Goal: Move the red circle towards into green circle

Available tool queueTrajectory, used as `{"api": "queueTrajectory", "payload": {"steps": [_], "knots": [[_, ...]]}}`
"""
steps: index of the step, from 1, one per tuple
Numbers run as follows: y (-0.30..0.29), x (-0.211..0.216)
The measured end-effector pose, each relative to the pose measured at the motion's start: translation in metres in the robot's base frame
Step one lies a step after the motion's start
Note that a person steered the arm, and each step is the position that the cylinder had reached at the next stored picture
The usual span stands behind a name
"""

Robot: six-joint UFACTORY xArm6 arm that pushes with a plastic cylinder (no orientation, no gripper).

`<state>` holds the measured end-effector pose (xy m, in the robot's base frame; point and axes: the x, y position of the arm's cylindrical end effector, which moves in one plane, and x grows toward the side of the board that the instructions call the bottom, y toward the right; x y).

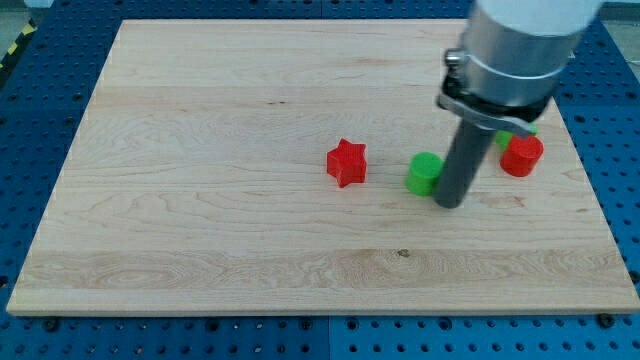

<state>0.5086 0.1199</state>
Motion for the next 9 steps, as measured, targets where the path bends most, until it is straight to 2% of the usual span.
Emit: {"api": "queueTrajectory", "payload": {"steps": [1, 2, 5, 7, 8, 9], "knots": [[-0.025, 0.000], [0.001, 0.008], [0.180, 0.006], [0.203, -0.002], [0.203, -0.036], [0.181, -0.052]]}}
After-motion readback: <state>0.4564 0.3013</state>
